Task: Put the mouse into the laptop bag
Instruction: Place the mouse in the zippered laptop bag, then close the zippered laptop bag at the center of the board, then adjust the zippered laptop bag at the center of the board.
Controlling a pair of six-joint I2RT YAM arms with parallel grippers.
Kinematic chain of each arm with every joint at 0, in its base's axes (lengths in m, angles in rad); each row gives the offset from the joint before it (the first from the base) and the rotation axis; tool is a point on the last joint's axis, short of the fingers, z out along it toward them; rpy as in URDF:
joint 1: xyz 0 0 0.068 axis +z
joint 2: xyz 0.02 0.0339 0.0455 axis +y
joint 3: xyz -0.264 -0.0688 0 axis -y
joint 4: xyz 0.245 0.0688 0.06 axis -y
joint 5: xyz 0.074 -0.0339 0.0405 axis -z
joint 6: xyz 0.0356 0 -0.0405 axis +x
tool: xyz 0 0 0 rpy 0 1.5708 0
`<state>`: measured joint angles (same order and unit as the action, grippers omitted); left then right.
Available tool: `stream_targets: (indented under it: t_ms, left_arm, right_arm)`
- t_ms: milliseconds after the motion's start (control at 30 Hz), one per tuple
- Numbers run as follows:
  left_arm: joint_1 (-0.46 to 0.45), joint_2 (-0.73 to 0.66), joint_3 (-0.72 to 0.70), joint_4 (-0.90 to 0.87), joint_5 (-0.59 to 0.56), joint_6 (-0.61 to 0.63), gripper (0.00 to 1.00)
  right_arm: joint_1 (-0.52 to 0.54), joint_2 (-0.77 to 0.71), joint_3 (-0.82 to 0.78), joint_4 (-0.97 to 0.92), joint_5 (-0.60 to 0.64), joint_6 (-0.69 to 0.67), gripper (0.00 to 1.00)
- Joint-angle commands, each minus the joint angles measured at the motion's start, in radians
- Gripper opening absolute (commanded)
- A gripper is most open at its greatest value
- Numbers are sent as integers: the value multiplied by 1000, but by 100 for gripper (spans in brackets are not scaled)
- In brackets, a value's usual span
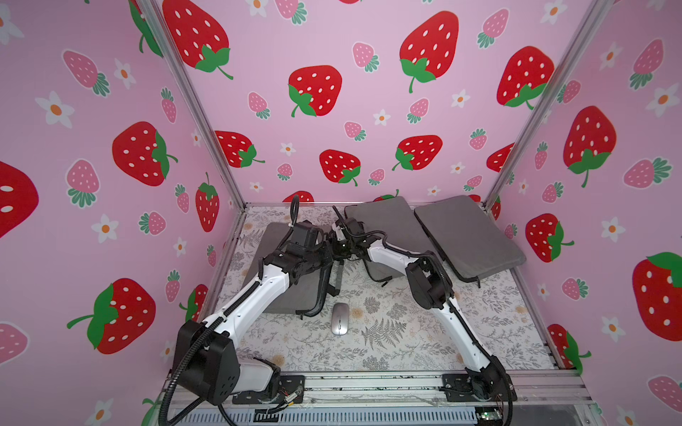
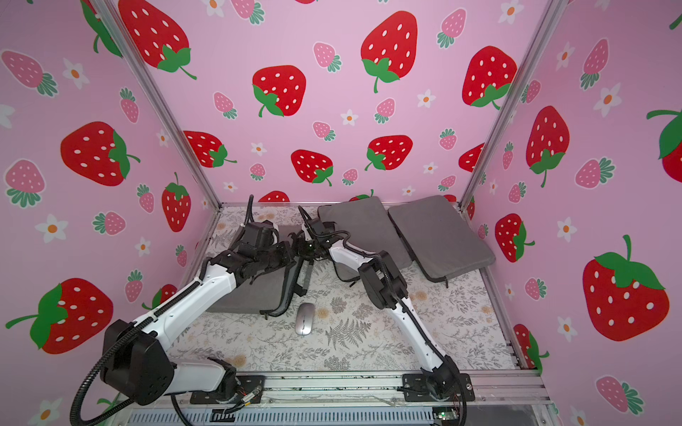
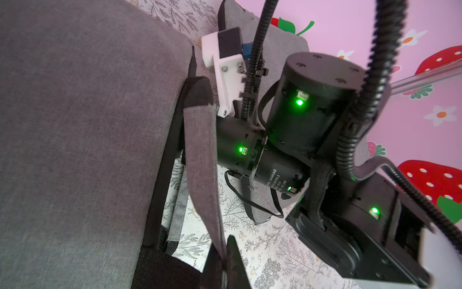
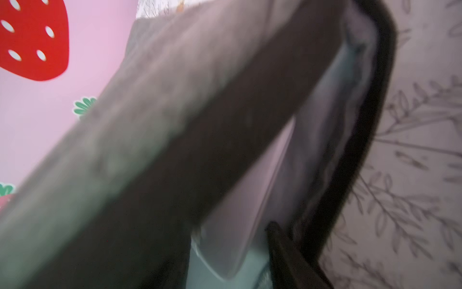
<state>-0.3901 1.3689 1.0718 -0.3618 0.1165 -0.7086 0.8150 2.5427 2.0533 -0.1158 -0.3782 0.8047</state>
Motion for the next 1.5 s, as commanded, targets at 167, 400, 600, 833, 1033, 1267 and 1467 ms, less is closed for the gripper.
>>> stream_targets:
  t_ms: [167,400,600,833,1033,1267,1467]
  left_arm:
    - [20,15,-17,26,-32,-26,20]
    - [43,6,-50,24,-91,-52,64]
    - [47,-202,-207,81,-273,-119,69]
    - [46,-452,-348,-67,-441,-368,64]
    - [47,-751,-473,-291,-443,-583,69]
    - [50,-1148,-774,-239,-377,-562,76]
    - [53,-1292,-822,-323,-370,-521,79]
  right_arm:
    - [-9,-373,-422,62,107,-124,65]
    - [-50,-609,-732,164,165,-132,65]
    - [-46,-714,-895,266,115,-104,66]
    - [108,-668,-880,292,112,-110,69]
    - [158,-482,-738,274,64,-71,69]
    - [172,-339,-592,228,19,-45,64]
    - [158,-265,-545,238,18,-19,22]
